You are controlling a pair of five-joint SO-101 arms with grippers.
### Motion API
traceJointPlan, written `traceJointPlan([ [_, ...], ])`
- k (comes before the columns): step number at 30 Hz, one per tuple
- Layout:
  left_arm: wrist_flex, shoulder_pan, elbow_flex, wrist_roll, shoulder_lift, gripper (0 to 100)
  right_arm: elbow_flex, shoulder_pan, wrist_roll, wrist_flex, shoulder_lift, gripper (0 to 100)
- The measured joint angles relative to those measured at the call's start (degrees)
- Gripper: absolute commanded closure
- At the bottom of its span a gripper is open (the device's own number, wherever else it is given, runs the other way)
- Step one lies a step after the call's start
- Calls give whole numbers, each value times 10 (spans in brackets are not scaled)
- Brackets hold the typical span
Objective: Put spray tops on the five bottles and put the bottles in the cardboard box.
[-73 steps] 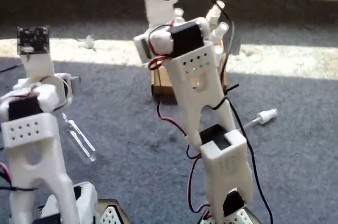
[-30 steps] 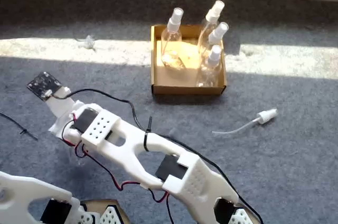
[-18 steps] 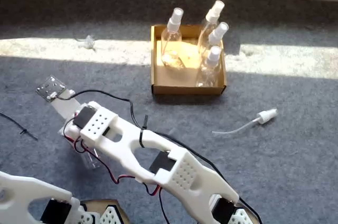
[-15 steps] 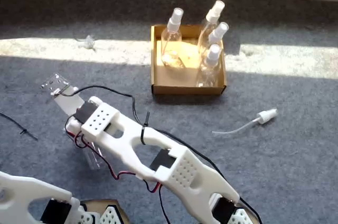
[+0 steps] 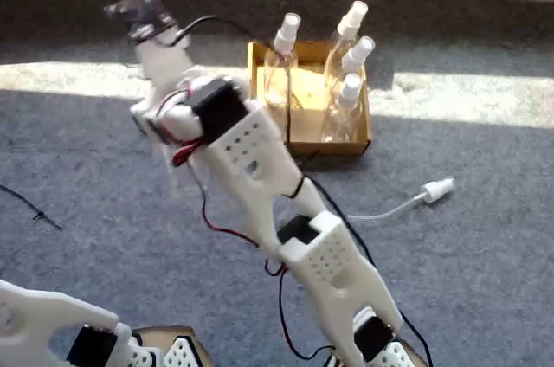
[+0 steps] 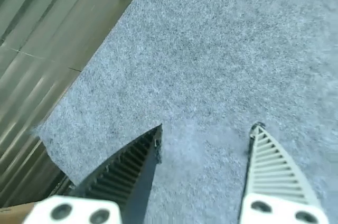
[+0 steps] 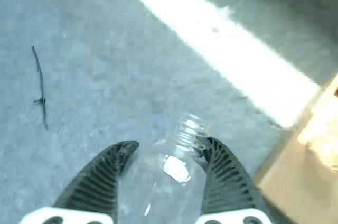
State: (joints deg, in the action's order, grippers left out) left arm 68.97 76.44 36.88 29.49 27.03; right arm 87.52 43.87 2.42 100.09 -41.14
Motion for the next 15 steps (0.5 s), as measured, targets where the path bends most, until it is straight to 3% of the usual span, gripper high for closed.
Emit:
traceJointPlan([
  [5, 98, -62, 12, 0, -84, 754, -73, -178, -16, 2, 106, 995],
  [9, 197, -156, 12, 0, -171, 755, -253, -357, -31, 3, 251, 995],
  [12, 280, -272, 12, 0, -239, 756, -416, -501, -97, 3, 360, 995],
  [15, 314, -438, -18, -2, -304, 758, -576, -638, -171, -30, 438, 994],
])
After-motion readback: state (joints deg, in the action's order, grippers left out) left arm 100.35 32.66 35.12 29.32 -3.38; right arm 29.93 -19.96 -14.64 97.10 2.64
